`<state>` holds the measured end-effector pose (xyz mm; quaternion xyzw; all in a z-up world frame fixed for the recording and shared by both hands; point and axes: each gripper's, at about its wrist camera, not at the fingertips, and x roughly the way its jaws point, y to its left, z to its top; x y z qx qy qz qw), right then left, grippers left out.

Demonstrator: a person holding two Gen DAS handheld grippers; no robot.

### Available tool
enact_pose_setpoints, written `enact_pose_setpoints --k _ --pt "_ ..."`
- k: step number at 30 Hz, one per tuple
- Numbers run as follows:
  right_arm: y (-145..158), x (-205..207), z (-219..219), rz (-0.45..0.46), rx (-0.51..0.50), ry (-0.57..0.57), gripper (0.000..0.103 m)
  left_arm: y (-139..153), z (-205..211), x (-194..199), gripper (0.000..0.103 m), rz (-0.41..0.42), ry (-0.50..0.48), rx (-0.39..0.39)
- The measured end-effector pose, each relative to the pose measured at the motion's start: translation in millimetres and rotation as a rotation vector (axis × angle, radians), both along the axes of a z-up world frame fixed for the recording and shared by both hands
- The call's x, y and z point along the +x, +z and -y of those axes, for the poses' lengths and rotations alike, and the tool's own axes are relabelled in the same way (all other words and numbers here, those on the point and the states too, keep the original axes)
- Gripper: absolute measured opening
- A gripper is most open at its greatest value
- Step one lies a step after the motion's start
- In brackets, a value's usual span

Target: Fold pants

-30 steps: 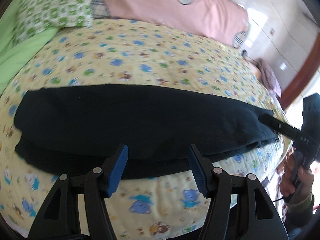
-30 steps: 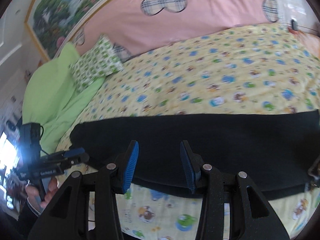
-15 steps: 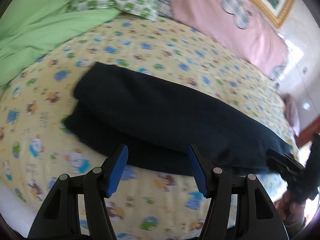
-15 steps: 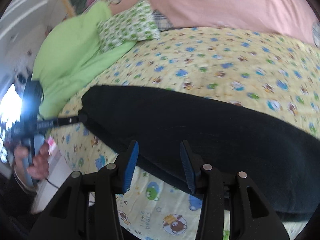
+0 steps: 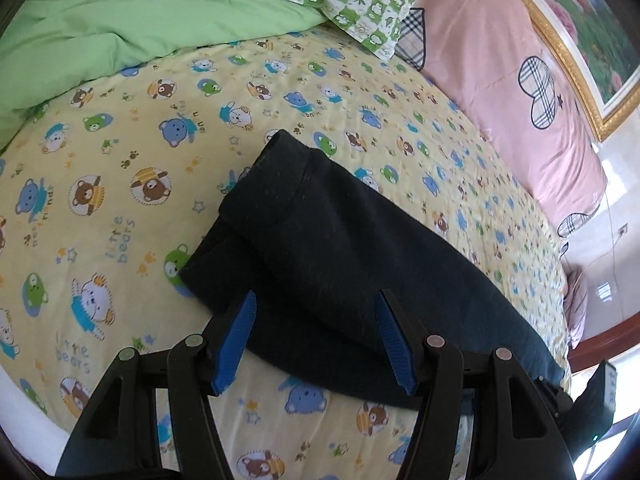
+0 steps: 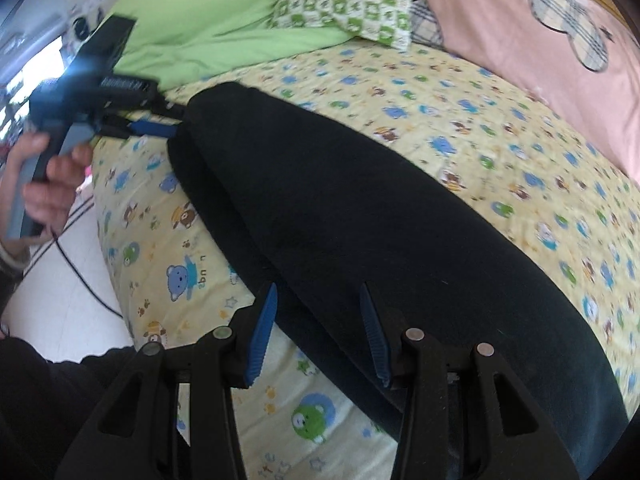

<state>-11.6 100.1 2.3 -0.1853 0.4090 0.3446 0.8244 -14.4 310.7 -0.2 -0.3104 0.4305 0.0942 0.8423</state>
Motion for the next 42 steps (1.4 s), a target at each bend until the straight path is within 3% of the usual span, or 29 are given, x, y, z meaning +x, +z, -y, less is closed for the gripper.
enact_pose_setpoints --k 7,9,11,13,14,15,16,19,23,26,32,37,42 --pt "-12.7 2.8 -17.6 0.034 -0.084 0.043 0.045 -7.0 3.9 21.9 0.056 -0.02 0.0 0.022" --pt "-16.6 2.2 -22.0 0.064 -0.119 0.061 0.045 -8.4 5.8 23.6 0.048 -0.02 -0.001 0.028" --pt "-19.4 -0.8 -26.5 0.101 -0.157 0.081 0.044 -10.5 6.5 25.3 0.024 -0.027 -0.001 0.041" --pt "-21.6 -0.2 -29.0 0.135 -0.189 0.079 0.044 -12.9 5.4 26.3 0.013 -0.027 -0.007 0.039" --pt "-21.2 1.2 -28.3 0.139 -0.187 0.074 0.042 -13.0 4.5 25.9 0.011 -0.022 -0.008 0.035" --pt "-19.6 3.2 -26.4 0.138 -0.172 0.07 0.024 -12.1 3.7 24.5 0.01 -0.016 -0.006 0.034" --pt "-17.5 4.7 -24.4 0.131 -0.157 0.065 0.013 -8.5 4.7 22.6 0.009 -0.002 -0.009 0.04" --pt "-3.7 5.9 -15.7 0.122 -0.091 0.044 0.007 6.3 9.3 15.2 0.006 0.024 -0.015 0.074" --pt "24.0 -1.5 -0.7 0.125 0.015 0.035 0.007 26.9 13.7 -1.7 0.006 0.062 -0.029 0.09" --pt "33.8 -7.9 3.3 0.125 0.038 0.046 0.007 27.2 15.6 -14.4 0.006 0.058 -0.034 0.085" --pt "12.5 -14.4 -3.9 0.083 0.001 0.058 0.007 -4.3 12.4 -27.4 0.006 0.002 -0.029 0.082" --pt "-7.5 -10.8 -10.5 0.036 -0.037 0.033 0.007 -19.4 9.7 -26.4 0.011 0.01 -0.018 0.09" --pt "-5.7 -14.6 -8.9 0.026 -0.017 0.01 0.02 -11.1 10.2 -31.9 0.016 0.02 -0.018 0.109"
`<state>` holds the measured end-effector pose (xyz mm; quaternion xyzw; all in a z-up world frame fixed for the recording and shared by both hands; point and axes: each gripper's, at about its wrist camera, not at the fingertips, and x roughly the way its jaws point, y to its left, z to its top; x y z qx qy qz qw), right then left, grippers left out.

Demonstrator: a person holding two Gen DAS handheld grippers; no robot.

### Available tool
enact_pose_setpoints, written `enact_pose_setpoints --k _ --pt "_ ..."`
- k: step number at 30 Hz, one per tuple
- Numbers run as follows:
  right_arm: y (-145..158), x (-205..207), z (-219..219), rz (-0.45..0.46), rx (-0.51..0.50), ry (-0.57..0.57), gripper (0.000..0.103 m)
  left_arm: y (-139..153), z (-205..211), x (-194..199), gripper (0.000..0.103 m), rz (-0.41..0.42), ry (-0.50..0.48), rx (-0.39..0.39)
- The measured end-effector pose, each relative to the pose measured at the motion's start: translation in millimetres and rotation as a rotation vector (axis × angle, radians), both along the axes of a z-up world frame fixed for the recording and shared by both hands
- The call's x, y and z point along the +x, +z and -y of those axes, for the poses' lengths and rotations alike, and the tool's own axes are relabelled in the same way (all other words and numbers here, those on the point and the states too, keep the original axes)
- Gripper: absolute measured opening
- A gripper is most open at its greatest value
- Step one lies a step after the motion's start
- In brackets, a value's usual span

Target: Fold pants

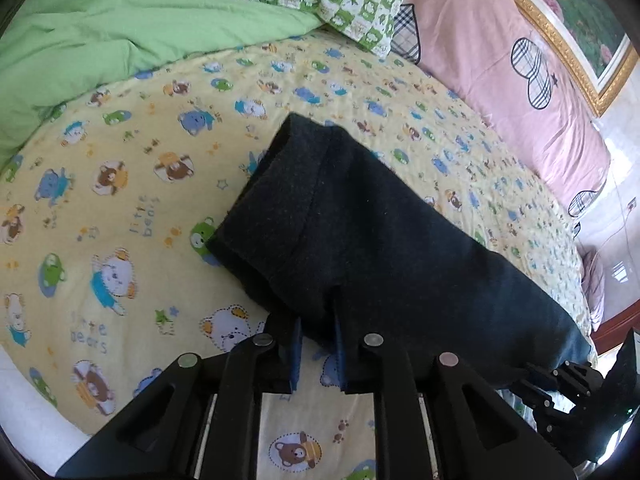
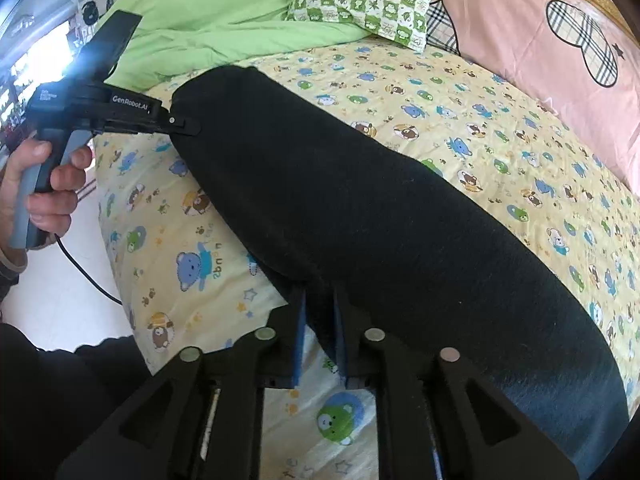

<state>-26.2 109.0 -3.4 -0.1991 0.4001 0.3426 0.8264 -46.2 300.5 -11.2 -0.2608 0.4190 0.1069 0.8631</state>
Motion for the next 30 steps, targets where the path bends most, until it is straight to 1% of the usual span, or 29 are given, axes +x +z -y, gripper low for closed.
enact_pose_setpoints --k 2,3,4,6,12,15,17,19,23,26,27,30 --pt "5.0 -1.9 3.0 -0.012 0.028 -0.006 0.034 6.6 -0.1 -5.6 0.022 -0.001 0.009 0.029" --pt "9.2 -1.7 5.4 -0.02 0.054 -0.01 0.048 8.9 -0.3 -7.0 0.024 -0.002 0.016 0.039" --pt "12.7 -2.1 7.3 -0.021 0.072 -0.014 0.057 11.6 -1.1 -10.6 0.025 -0.002 0.029 0.058" --pt "21.7 -3.7 11.0 -0.009 0.112 -0.021 0.058 14.4 -3.8 -15.2 0.025 -0.004 0.042 0.073" --pt "44.5 5.6 14.3 -0.001 0.182 -0.046 0.058 12.0 -16.0 -22.0 0.025 -0.004 0.071 0.018" --pt "50.1 14.5 13.7 0.007 0.192 -0.065 0.058 11.8 -17.4 -22.2 0.028 -0.01 0.075 0.016" --pt "50.0 22.5 12.6 0.006 0.179 -0.092 0.058 10.9 -18.5 -22.1 0.034 -0.012 0.08 0.004" --pt "48.3 34.5 11.0 -0.012 0.171 -0.124 0.058 10.9 -19.9 -22.1 0.034 -0.009 0.089 -0.008" --pt "46.5 57.9 12.5 -0.087 0.207 -0.19 0.058 12.0 -19.5 -21.5 0.035 -0.008 0.088 -0.004" --pt "47.2 83.8 16.6 -0.183 0.278 -0.239 0.058 9.9 -21.0 -18.3 0.035 -0.013 0.09 -0.015" --pt "47.0 95.8 17.2 -0.23 0.307 -0.253 0.058 9.2 -21.7 -17.4 0.035 -0.015 0.093 -0.023" --pt "46.2 121.1 13.8 -0.293 0.337 -0.271 0.058 8.6 -24.2 -14.5 0.035 -0.013 0.09 -0.046"
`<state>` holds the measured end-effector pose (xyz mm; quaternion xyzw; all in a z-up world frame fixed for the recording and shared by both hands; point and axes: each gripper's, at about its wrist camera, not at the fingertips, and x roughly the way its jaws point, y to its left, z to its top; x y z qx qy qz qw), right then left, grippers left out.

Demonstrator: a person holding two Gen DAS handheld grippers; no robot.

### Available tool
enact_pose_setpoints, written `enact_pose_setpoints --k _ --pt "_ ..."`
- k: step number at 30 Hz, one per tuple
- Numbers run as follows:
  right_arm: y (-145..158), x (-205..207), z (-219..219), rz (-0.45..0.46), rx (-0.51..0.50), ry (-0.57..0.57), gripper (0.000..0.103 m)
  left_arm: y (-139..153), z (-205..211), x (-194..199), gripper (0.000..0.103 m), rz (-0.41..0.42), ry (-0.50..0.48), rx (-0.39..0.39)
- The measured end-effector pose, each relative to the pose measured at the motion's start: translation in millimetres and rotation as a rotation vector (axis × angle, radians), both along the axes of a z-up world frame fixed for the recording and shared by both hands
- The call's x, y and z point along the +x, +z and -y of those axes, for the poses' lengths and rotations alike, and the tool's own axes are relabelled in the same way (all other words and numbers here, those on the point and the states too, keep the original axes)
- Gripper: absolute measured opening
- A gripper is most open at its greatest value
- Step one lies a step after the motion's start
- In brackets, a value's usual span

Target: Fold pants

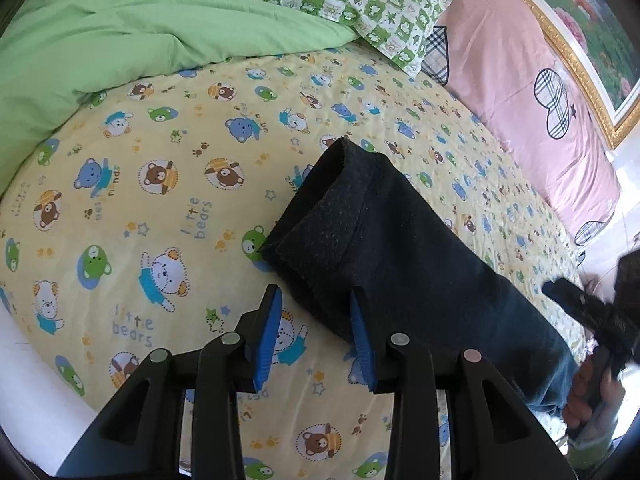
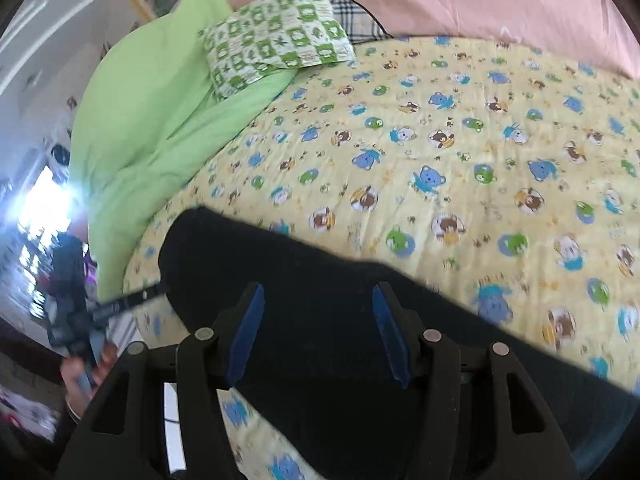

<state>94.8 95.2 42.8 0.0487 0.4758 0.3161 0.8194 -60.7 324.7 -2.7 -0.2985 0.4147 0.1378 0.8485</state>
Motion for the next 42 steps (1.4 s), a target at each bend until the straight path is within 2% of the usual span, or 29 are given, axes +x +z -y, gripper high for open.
enact_pose_setpoints --k 5,10,16,18,22,24,26,29,31,32,33,34,37,39,42 --pt "-14.4 40.6 -12.5 -0.111 -0.026 0.0 0.058 -1.4 -4.0 8.5 0.035 -0.012 -0.002 0.001" --pt "-41.4 73.4 -29.2 -0.224 -0.084 0.064 0.058 -4.9 -11.7 21.2 0.036 -0.025 -0.008 -0.003" --pt "-72.0 75.1 -46.1 -0.308 -0.166 0.177 0.057 -16.4 -11.1 26.3 0.037 -0.031 0.005 -0.001" --pt "-77.8 69.5 -49.5 -0.282 -0.189 0.208 0.056 -18.3 -9.9 29.2 0.038 -0.036 0.002 0.011" --pt "-72.4 62.0 -48.6 -0.256 -0.189 0.256 0.033 -17.8 -5.8 37.2 0.039 -0.018 0.005 0.049" --pt "-65.2 55.2 -47.5 -0.206 -0.195 0.268 0.03 -13.5 -3.0 37.7 0.03 -0.002 0.013 0.083" --pt "-56.7 49.5 -45.3 -0.141 -0.183 0.273 0.029 1.2 0.7 32.0 0.02 0.057 0.012 0.114" --pt "-37.3 35.9 -47.8 -0.008 -0.195 0.246 0.026 31.8 9.9 20.4 0.017 0.136 -0.001 0.175" --pt "-26.8 30.6 -53.5 0.074 -0.214 0.217 0.014 46.0 14.0 14.6 0.016 0.166 -0.001 0.196" --pt "-21.3 27.0 -57.1 0.128 -0.232 0.191 0.013 52.3 14.8 11.9 0.016 0.181 -0.005 0.2" --pt "-18.1 26.2 -58.4 0.157 -0.237 0.173 0.004 55.5 15.0 10.9 0.016 0.187 -0.007 0.203" --pt "-15.2 26.6 -60.3 0.177 -0.224 0.152 0.004 56.2 14.9 11.9 0.016 0.188 -0.012 0.208" --pt "-26.4 34.5 -68.1 0.136 -0.205 0.118 0.004 40.3 9.4 22.2 0.016 0.132 -0.032 0.217" --pt "-41.5 38.2 -70.5 0.082 -0.208 0.114 0.004 20.1 1.8 25.6 0.016 0.085 -0.039 0.201" --pt "-57.1 33.8 -66.8 0.068 -0.226 0.083 0.009 -11.4 -2.5 25.2 0.019 0.023 -0.04 0.197"
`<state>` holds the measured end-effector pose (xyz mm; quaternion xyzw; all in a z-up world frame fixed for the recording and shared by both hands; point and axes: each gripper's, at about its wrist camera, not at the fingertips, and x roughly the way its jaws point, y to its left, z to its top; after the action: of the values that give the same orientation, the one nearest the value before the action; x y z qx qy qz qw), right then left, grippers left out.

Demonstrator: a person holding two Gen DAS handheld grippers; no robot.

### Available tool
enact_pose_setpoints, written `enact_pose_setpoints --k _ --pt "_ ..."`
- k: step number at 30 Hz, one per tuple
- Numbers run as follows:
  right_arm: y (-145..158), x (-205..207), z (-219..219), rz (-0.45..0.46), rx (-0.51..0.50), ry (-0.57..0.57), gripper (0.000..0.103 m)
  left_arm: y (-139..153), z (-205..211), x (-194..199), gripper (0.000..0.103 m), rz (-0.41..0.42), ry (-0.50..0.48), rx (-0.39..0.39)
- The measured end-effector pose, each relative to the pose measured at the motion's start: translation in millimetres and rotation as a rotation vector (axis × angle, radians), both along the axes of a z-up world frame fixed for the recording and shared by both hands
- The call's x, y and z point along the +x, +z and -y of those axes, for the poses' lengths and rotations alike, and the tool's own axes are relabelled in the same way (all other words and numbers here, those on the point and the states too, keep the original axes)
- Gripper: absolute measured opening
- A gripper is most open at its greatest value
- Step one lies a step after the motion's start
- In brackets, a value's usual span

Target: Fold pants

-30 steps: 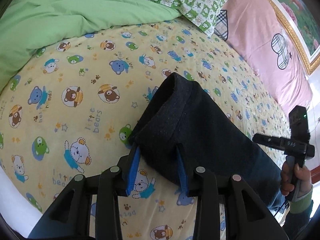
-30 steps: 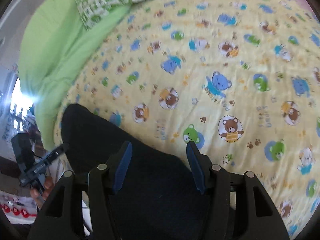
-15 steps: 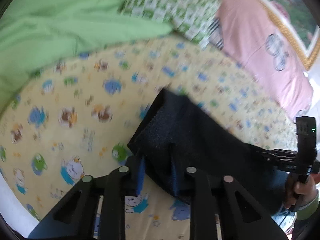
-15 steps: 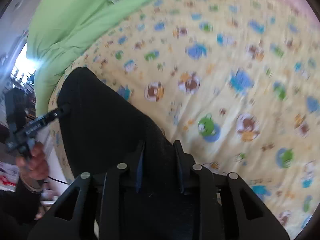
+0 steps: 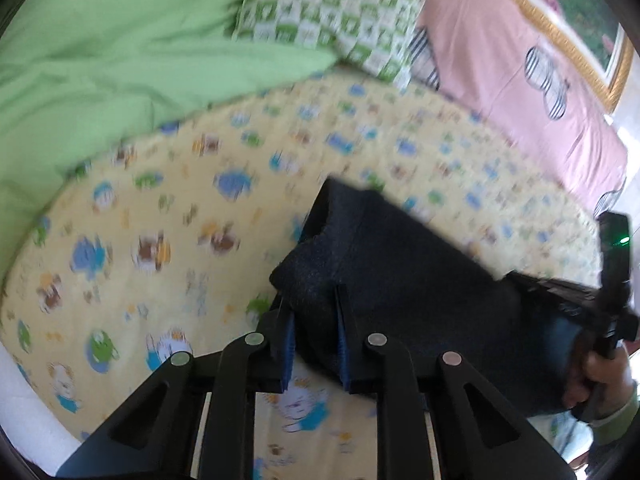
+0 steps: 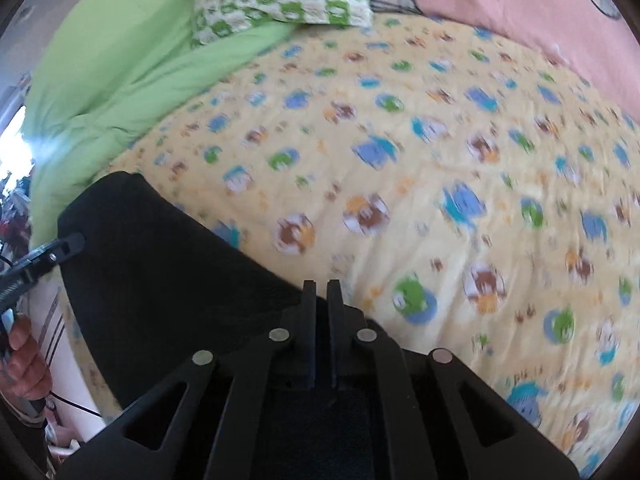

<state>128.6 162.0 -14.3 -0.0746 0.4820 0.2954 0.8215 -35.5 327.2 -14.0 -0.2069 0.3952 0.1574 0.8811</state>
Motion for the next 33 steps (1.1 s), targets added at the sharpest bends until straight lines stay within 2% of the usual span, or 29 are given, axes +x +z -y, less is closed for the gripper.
enact_pose_setpoints --k 3,7,11,14,16,17,25,33 --pt "-3.7 -3.1 8.9 0.003 0.011 -0.015 0.009 -10.6 -0.6 -8.9 0.025 0.006 0.009 -0.009" --pt "12.5 -10.3 19.1 0.038 0.022 -0.048 0.009 8.7 0.3 -22.6 0.049 0.009 0.061 0.033" --pt "35.1 -27.3 40.7 0.069 0.068 -0.079 0.01 32.0 0.4 -35.7 0.049 0.048 0.094 0.064" --pt "46.3 -42.4 64.0 0.077 0.104 -0.117 0.02 50.5 8.2 -37.5 0.05 0.084 0.081 0.065" --pt "51.8 -54.5 84.1 0.081 0.122 -0.161 0.047 58.9 20.5 -31.6 0.05 0.101 0.036 0.062" --pt "54.3 -60.9 92.6 0.089 0.13 -0.178 0.049 61.0 27.1 -27.7 0.051 0.104 0.018 0.066" --pt "73.6 -116.2 170.8 0.148 0.206 -0.351 0.049 66.7 101.0 18.8 0.054 0.099 -0.22 0.058" --pt "70.4 -162.6 240.2 0.16 0.226 -0.534 0.049 65.6 184.9 57.6 0.057 0.072 -0.465 0.068"
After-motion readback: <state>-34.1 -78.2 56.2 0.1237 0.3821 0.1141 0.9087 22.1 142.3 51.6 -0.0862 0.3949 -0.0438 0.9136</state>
